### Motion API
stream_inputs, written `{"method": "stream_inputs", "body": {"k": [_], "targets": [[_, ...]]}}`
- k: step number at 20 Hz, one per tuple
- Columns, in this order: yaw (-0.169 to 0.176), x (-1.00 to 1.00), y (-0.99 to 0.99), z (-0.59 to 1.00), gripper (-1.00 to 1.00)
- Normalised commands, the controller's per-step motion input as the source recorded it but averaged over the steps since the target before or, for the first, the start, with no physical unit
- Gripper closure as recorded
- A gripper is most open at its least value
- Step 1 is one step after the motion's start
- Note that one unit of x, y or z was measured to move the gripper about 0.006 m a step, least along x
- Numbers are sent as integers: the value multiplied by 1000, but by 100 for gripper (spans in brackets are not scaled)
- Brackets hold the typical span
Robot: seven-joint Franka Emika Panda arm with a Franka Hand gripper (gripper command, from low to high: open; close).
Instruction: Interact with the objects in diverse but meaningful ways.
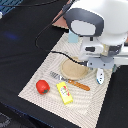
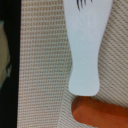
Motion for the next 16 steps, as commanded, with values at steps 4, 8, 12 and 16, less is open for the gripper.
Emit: {"method": "stream_inputs", "body": {"k": [4, 8, 12, 16], "targets": [[-12, 317, -44, -68, -100], [-3, 220, -80, -113, -100], [0, 134, -120, -129, -100], [0, 154, -92, -75, -100]]}}
